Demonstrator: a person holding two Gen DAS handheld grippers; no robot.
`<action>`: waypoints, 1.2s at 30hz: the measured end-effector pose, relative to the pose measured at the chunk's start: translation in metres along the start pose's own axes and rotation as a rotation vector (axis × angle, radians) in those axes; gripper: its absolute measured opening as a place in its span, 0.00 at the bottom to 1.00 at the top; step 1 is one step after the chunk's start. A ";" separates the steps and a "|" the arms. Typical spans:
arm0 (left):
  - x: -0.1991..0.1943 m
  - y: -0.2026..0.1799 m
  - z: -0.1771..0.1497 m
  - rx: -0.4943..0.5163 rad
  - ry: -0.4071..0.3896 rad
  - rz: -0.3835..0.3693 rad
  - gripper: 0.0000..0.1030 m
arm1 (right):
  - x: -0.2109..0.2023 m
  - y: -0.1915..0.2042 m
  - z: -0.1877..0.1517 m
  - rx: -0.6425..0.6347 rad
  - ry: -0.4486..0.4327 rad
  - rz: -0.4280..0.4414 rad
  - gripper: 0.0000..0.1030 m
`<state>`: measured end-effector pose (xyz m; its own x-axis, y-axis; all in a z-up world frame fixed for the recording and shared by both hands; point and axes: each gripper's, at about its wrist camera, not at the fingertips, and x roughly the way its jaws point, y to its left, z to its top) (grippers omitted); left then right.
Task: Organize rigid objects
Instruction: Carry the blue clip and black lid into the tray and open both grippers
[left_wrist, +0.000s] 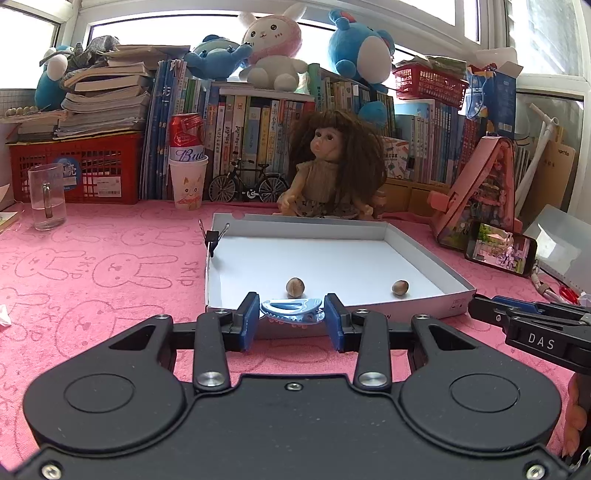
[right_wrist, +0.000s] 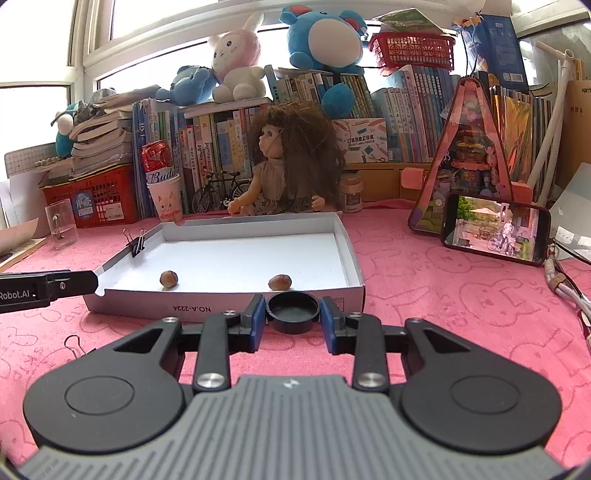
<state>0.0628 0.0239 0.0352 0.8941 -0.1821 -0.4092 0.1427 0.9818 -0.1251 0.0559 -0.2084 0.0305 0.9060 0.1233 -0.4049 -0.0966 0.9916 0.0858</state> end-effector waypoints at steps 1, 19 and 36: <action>0.002 0.000 0.001 -0.003 0.003 -0.001 0.35 | 0.001 0.000 0.001 0.003 0.000 0.001 0.36; 0.036 0.008 0.023 -0.027 0.017 0.006 0.35 | 0.025 -0.009 0.018 0.046 0.003 0.006 0.36; 0.072 0.019 0.033 -0.055 0.058 0.038 0.35 | 0.053 -0.017 0.027 0.106 0.032 0.008 0.36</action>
<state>0.1443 0.0315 0.0331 0.8721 -0.1494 -0.4660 0.0846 0.9839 -0.1572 0.1165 -0.2196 0.0318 0.8915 0.1344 -0.4326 -0.0585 0.9811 0.1842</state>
